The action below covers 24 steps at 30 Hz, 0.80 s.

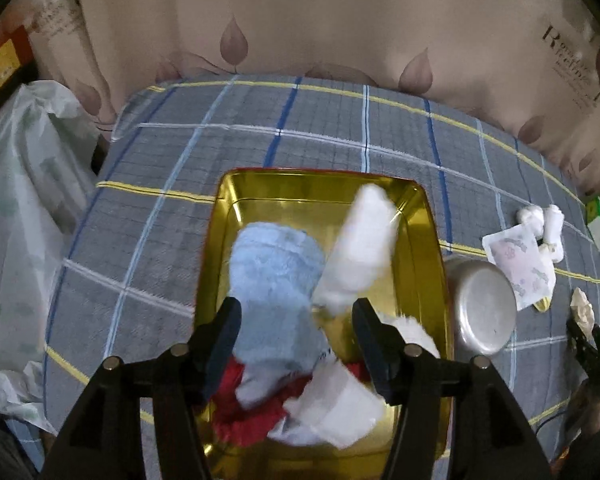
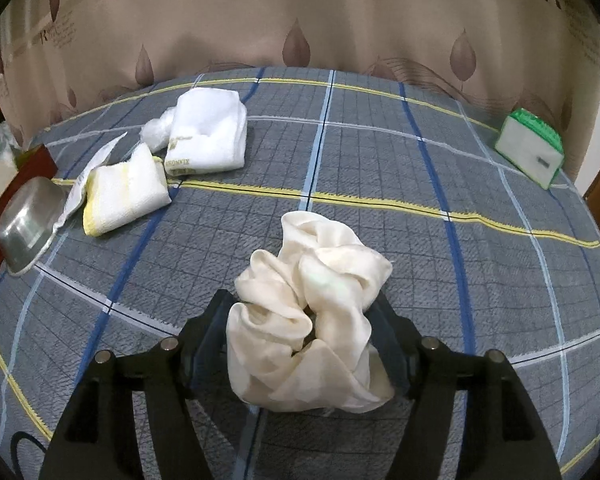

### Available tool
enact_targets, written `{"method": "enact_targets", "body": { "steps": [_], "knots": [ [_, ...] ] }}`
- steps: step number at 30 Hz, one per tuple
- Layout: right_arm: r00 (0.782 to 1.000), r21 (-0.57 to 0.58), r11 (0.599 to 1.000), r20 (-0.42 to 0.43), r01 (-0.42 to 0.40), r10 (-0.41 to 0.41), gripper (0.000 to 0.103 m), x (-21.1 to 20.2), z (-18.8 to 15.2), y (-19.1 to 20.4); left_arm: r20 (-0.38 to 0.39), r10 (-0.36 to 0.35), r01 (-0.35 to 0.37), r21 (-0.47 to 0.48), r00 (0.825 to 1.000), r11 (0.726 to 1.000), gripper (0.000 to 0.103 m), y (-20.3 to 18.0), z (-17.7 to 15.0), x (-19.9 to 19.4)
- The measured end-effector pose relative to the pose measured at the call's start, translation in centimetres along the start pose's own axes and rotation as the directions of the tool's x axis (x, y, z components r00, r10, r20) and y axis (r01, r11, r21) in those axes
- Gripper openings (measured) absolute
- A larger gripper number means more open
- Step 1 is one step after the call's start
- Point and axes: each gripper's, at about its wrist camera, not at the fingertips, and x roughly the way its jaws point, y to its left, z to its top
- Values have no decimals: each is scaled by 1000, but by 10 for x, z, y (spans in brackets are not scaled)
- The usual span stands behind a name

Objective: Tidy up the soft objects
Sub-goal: 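Carry the white block cloth into the gold tray and open the left gripper, then carry the cream satin cloth into the gold tray and open the right gripper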

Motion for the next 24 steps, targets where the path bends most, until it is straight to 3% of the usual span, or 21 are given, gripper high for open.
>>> {"method": "enact_targets", "body": {
  "steps": [9,11,13,16,21,24],
  "knots": [
    [999,27,999,-25,-22,23,63,-4,1,-2,39,8,-7,-32,999,999,59,6,-29,-25],
    [999,25,1000,-35,3,-2,53,-3,2,-2,45,9,-7,-32,999,999,59,6,-37,-28],
    [999,15,1000,-38,8,-7,35,-3,3,2,51,11,-10,-30,999,1000,59,7,-43,-30],
    [999,-7,1000,-44,23,-23,17,-3,4,6,68,23,-20,-44,997,999,59,10,-50,-33],
    [998,-37,999,-61,30,-32,13,-9,3,19,83,51,-44,-89,995,995,59,19,-63,-38],
    [999,-68,998,-53,-10,7,13,-25,2,36,101,53,-42,-110,993,993,59,23,-70,-43]
  ]
}}
